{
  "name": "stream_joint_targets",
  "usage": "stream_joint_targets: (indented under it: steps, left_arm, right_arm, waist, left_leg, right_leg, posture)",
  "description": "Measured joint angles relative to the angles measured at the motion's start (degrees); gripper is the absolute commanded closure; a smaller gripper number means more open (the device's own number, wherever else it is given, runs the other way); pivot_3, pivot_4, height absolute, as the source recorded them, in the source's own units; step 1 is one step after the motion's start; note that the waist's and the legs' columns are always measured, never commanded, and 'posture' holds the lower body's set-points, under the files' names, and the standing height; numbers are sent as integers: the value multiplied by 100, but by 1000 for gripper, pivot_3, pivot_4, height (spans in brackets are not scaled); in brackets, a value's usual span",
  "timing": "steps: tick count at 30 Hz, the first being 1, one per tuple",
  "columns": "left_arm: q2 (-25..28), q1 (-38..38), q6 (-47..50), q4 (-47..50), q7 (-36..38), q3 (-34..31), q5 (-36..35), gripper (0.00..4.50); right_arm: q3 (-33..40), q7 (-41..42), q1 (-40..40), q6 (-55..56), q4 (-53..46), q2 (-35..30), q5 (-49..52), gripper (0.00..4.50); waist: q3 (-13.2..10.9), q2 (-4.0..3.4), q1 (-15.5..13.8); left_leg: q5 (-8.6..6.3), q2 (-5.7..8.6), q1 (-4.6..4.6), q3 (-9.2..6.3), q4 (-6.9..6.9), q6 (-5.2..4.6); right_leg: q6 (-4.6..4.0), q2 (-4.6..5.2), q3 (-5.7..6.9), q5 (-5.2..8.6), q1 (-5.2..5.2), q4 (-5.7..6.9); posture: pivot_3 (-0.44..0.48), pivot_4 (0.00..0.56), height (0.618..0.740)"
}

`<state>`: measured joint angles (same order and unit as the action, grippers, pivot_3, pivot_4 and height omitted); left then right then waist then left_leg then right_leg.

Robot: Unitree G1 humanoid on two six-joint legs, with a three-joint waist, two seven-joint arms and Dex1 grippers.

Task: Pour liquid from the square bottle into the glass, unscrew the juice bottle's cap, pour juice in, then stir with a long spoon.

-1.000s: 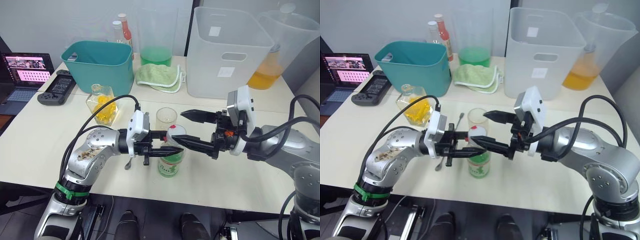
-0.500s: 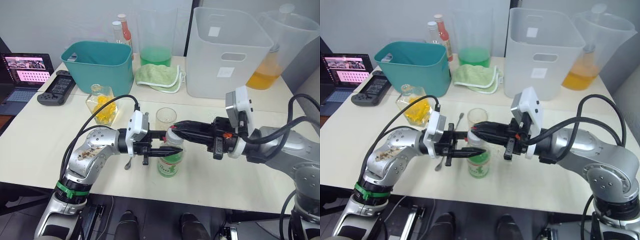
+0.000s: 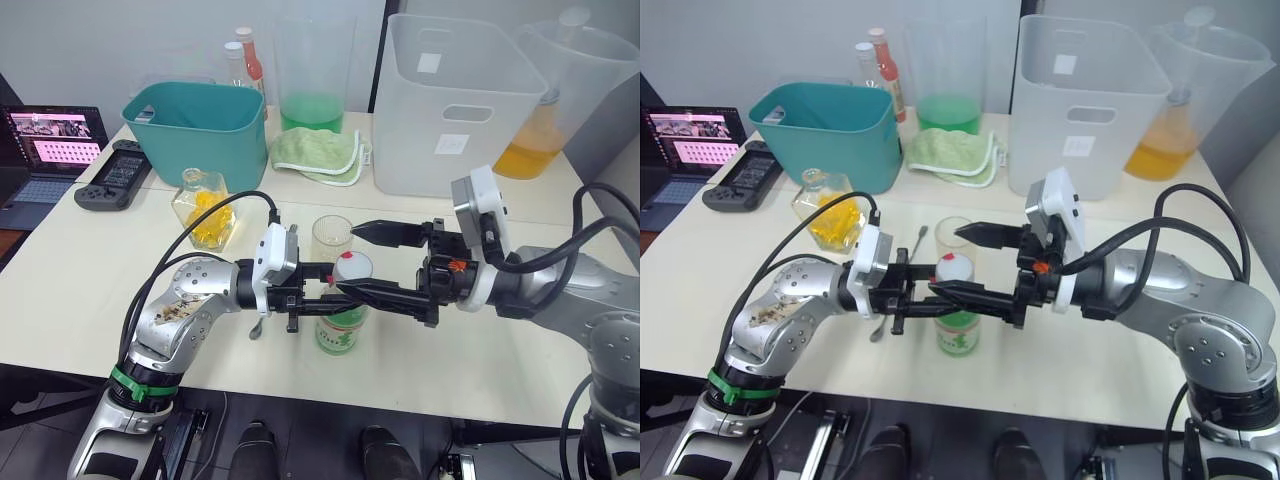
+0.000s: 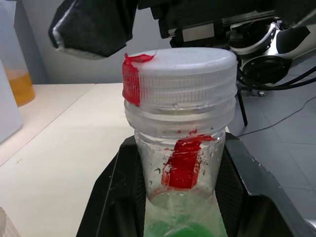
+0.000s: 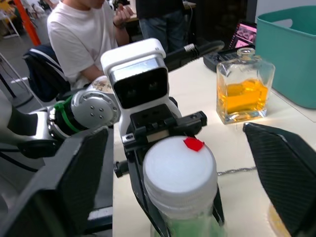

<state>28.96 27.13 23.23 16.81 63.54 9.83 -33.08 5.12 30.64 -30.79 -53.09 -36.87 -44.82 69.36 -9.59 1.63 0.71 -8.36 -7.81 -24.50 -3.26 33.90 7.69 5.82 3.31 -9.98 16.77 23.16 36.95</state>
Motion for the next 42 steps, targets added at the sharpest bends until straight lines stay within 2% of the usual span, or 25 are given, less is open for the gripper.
stream_joint_targets:
  steps: [7, 9, 16, 20, 23, 29, 32, 34, 38, 40, 42]
  left_arm:
    - [-1, 5, 49, 13, -3, 0, -2, 2995]
    - [-1, 7, 50, 13, -4, -1, -2, 2995]
    - [3, 10, 60, 14, -3, -4, -1, 2995]
    - [4, 15, 72, 15, -8, -5, -2, 2995]
    - [3, 32, 72, 40, -31, 1, 2, 2995]
    - [41, -5, 73, 154, -48, 12, 25, 2995]
    - [58, 5, 65, 206, -47, 25, 96, 2995]
    - [37, 5, 64, 247, -47, 57, 130, 2995]
    - [58, 14, 115, 240, -80, 16, 138, 2995]
    - [58, -1, 214, 241, -143, -39, 122, 2995]
    - [55, -15, 275, 259, -183, -56, 94, 2995]
  right_arm:
    - [-210, 34, 71, 12, -154, 26, -291, 15]
    - [-225, 21, 76, 12, -154, 58, -302, 519]
    - [-229, 18, 82, 18, -151, 113, -395, 2796]
    - [-226, 130, 121, 72, -123, 156, -490, 2813]
    - [-248, 561, 117, 216, -10, 67, -690, 2813]
    - [-833, 2453, -393, 1042, 920, -71, -1630, 2813]
    - [-1457, 4005, -1189, 1715, 1969, -45, -2300, 2813]
    - [-1649, 4683, -1453, 2052, 2431, 53, -2575, 2813]
    - [-2333, 5819, -2413, 2721, 3665, 263, -2935, 2813]
    - [-2728, 5940, -2782, 3022, 4043, 220, -2898, 2813]
    - [-3006, 5952, -2966, 3239, 4216, 122, -2764, 1801]
  waist:
    - [0, 0, 0]
    - [0, 0, -1]
    - [0, 0, 0]
    - [0, 0, 2]
    - [0, 0, -2]
    - [0, -1, -1]
    - [1, -2, 16]
    - [1, -2, 1]
    - [2, -4, 17]
    - [2, -5, 16]
    - [2, -4, 6]
  left_leg:
    - [0, 0, 0, 0, 0, 0]
    - [0, 0, -1, 0, 0, 0]
    - [0, 0, -1, 0, 0, 0]
    - [0, 0, -1, 0, 0, 0]
    - [0, 0, 0, 0, 0, 0]
    - [0, 0, 4, 1, -1, 0]
    - [0, 0, 13, 3, -1, 0]
    - [0, -1, 15, 2, -3, 0]
    - [0, -1, 20, 3, -5, 0]
    - [0, -1, 19, 3, -5, 0]
    - [0, 0, 18, 3, -3, 1]
  right_leg:
    - [1, 0, 0, 1, 0, -1]
    - [1, 0, 0, 0, 0, -1]
    - [0, 0, 0, 0, 1, -1]
    - [0, 0, 0, 1, 1, -1]
    - [3, 0, 0, 2, -1, -3]
    - [28, 0, 0, 15, -5, -5]
    - [31, -1, 0, 15, -10, -7]
    - [33, -1, 0, 16, -13, -7]
    - [27, -1, 0, 12, -15, -4]
    - [26, -1, 0, 12, -13, -1]
    - [26, -1, 0, 12, -16, -6]
  posture:
    - [0, 150, 733]
    - [0, 150, 733]
    - [0, 150, 733]
    - [0, 150, 733]
    - [0, 150, 733]
    - [0, 150, 733]
    - [0, 150, 733]
    - [0, 150, 733]
    - [0, 150, 733]
    - [0, 150, 733]
    - [0, 150, 733]
